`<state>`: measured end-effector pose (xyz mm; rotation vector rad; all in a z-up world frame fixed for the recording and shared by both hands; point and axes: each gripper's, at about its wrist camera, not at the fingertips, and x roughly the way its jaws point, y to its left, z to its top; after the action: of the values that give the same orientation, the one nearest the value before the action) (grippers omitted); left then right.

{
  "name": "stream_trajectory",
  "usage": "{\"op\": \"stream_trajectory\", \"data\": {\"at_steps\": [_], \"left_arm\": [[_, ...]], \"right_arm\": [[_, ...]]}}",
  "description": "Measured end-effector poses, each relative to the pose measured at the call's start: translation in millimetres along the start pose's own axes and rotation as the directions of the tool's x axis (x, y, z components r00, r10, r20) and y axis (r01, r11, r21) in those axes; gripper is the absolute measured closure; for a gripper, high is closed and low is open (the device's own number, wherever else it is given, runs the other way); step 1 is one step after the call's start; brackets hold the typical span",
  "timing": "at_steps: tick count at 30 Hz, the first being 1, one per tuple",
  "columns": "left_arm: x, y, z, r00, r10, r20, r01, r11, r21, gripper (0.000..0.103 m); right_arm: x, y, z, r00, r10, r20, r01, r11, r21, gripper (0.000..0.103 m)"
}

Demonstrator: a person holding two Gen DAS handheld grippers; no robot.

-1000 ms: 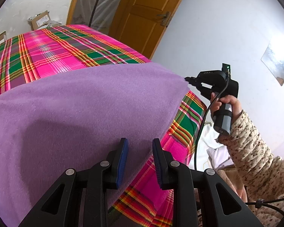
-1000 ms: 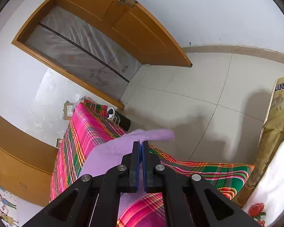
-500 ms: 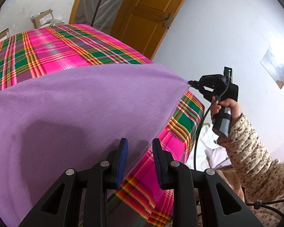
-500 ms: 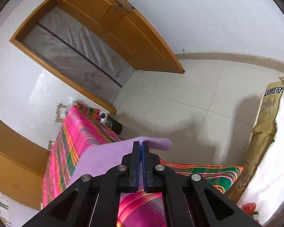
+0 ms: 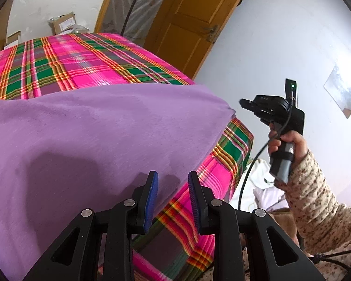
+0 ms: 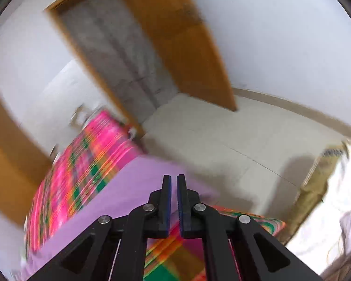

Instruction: Fold clothes

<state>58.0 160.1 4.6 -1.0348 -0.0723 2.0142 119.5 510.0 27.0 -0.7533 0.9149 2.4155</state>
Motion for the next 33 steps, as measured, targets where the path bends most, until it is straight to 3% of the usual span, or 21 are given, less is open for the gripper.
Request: {"op": "stream_trajectory", "data": {"at_steps": [2,6,11,14,16,24,33], "left_arm": [[-3.6,1.5,-2.2,1.0,0.0,0.004,0.0,1.0,-0.003,0.076],[-7.9,6.6,-6.3,1.0,0.001,0.007,-0.001,1.0,-0.014,0.076],[-10.9,12.5,-9.9,1.0,0.001,0.005,-0.001,1.0,-0.025,0.076],[-13.6,17.1,-11.3,1.0,0.004,0.006,-0.004,0.999,-0.034,0.076],[-15.2,20.1,-12.3,1.0,0.003,0.007,-0.003,0.999,-0.044,0.076],[-24.2,30.4,-16.3,1.0,0.002,0.021,0.0,0.997,-0.074,0.076],[-41.5,49.3,-25.1,0.999,0.017,0.04,-0.012,0.994,-0.112,0.076]], "right_arm": [[1.2,5.8,-7.8,0.999,0.022,-0.031,-0.022,1.0,-0.001,0.096],[3.7,17.3,-23.3,0.994,0.064,-0.091,-0.065,0.998,0.0,0.083],[9.2,33.0,-32.9,0.992,0.065,-0.112,-0.068,0.997,-0.024,0.083],[11.0,38.7,-37.7,0.993,0.047,-0.111,-0.052,0.998,-0.034,0.097],[12.8,38.1,-38.5,0.992,0.045,-0.118,-0.049,0.998,-0.029,0.101],[-16.8,31.7,-34.4,0.997,0.063,-0.046,-0.063,0.998,0.005,0.101],[-4.3,41.1,-44.4,0.995,-0.066,-0.07,0.062,0.997,-0.052,0.1]]}}
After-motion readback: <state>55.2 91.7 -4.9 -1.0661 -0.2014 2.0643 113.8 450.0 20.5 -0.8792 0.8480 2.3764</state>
